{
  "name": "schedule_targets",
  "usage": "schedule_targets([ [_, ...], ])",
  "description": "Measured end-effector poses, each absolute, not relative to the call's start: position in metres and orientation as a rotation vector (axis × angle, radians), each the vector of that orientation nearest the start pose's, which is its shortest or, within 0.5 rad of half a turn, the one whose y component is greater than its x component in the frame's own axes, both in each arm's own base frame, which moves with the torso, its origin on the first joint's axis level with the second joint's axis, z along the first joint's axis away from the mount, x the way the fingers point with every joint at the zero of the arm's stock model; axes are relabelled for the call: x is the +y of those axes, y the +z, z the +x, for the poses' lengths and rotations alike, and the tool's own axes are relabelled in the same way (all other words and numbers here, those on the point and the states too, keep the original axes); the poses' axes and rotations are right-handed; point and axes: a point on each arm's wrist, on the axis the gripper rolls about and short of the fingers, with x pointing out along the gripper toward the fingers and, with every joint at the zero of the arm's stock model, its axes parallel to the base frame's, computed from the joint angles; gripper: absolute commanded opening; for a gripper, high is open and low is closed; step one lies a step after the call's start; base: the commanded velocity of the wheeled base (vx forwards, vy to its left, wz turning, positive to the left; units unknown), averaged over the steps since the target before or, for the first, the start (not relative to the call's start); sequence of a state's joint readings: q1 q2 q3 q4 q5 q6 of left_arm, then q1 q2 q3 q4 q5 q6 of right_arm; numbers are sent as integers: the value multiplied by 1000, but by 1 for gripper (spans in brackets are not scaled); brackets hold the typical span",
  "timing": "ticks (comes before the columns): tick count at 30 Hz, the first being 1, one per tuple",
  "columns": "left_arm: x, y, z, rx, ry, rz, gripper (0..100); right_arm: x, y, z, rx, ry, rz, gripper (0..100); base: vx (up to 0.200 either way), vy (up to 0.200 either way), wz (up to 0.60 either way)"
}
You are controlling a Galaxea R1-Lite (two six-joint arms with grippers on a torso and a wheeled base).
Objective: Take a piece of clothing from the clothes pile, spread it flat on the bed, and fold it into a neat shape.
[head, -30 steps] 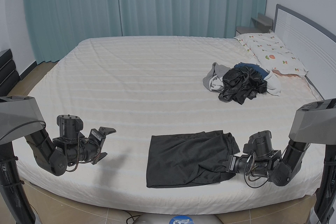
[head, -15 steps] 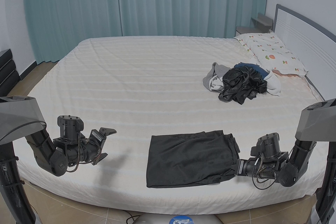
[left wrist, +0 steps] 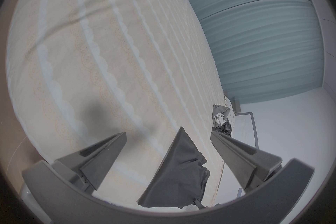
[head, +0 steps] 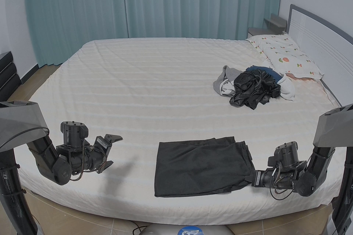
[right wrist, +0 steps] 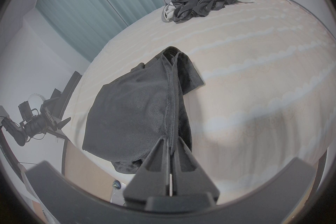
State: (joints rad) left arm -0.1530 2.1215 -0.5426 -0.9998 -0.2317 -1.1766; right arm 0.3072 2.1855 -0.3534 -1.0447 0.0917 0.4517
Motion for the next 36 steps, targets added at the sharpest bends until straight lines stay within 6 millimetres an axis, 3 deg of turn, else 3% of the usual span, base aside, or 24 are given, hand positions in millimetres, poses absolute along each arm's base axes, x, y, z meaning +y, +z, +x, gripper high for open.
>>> schedule_targets([
  [7, -53, 25, 313, 730, 13, -1151, 100, 74, -2, 267, 772, 194, 384, 100, 57, 0, 0],
  [15, -53, 23, 314, 733, 17, -1151, 100, 63, 16, 289, 676, 210, 455, 100, 75, 0, 0],
  [28, -54, 18, 315, 742, 29, -1143, 100, 80, -19, 342, 670, 211, 533, 100, 0, 0, 0],
  [29, -54, 18, 315, 743, 30, -1143, 100, 81, -21, 343, 672, 212, 532, 0, 0, 0, 0],
  [36, -54, 17, 314, 745, 30, -1143, 100, 82, -30, 350, 673, 206, 540, 0, 0, 0, 0],
])
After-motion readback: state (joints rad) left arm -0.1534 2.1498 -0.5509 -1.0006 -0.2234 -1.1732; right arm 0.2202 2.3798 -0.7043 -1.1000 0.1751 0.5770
